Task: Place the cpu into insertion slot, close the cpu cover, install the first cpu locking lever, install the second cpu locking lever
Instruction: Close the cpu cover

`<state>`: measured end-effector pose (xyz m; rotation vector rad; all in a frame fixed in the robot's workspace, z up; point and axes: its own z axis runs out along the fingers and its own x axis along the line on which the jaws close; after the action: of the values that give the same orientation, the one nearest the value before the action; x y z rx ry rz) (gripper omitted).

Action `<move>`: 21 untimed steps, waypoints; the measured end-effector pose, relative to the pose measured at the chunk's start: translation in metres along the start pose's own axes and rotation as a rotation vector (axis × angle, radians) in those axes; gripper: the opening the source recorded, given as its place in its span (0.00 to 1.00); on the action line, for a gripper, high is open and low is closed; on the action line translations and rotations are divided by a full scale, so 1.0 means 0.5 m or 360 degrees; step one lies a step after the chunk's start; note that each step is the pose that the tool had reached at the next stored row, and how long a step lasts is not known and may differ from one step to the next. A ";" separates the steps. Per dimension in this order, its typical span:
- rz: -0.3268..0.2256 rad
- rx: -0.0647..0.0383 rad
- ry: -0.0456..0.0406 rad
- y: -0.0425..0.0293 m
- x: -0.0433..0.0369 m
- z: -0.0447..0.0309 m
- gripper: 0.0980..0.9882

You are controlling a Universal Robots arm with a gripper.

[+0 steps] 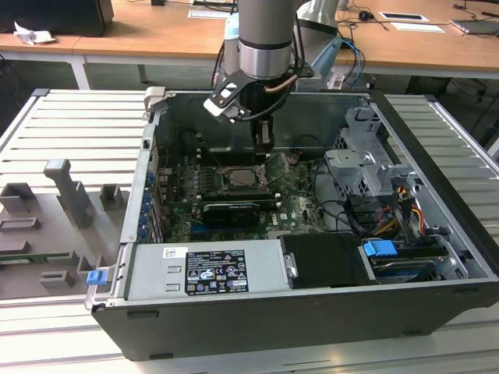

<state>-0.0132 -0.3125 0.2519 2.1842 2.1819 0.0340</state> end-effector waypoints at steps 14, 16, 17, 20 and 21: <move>0.0000 0.0000 0.0000 0.022 0.000 -0.018 0.01; 0.0000 0.0000 0.0000 0.027 0.000 -0.019 0.01; 0.0000 0.0000 0.0000 0.031 0.000 -0.020 0.01; 0.0000 0.0000 0.0000 0.045 0.000 -0.019 0.01; 0.0000 0.0000 0.0000 0.055 0.000 -0.019 0.01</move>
<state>0.0136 -0.3126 0.2628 2.1840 2.1820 0.0338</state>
